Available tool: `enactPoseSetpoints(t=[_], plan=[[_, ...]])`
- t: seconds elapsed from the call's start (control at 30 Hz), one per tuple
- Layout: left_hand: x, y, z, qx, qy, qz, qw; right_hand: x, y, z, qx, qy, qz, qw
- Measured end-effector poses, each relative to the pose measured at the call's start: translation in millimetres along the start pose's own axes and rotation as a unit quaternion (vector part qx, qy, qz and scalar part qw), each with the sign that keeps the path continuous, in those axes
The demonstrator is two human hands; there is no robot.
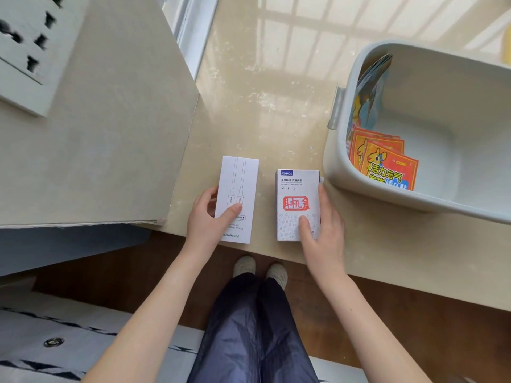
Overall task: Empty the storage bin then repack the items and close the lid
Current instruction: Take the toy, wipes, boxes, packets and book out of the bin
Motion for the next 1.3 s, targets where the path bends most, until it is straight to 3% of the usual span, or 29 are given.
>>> enactPoseSetpoints(t=[0.67,0.8,0.9,1.07,1.17,1.3], plan=[[5.0,7.7,3.3,-0.004,0.032,-0.020,0.999,8.2,11.0,-6.2,0.014,-0.010,0.009,1.000],[9.5,1.6,10.8,-0.073,0.061,-0.013,0.995,11.6,-0.3,-14.1,0.016,-0.009,0.001,1.000],[24.1,-13.2,39.9,-0.189,0.141,0.016,0.972,17.0,-20.5,-33.4,0.075,-0.033,-0.007,0.997],[75.6,-32.8,117.2,-0.308,0.298,-0.016,0.904,35.0,-77.5,-91.5,0.122,-0.111,-0.006,0.986],[113.6,-50.6,167.4,-0.341,0.362,-0.034,0.867,48.6,-122.5,-129.1,0.133,-0.146,0.018,0.980],[164.6,-77.3,224.0,-0.324,0.412,-0.054,0.850,70.0,-182.4,-168.2,0.133,-0.166,0.068,0.975]])
Point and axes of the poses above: each hand's wrist, its own x-axis away from the middle knuckle, its own y-axis out of the palm, z = x × y, the point moved 9 cm from there along -x, towards the middle knuckle, and after that the axes turned 6 degrees about z, right-handed, at the moved point
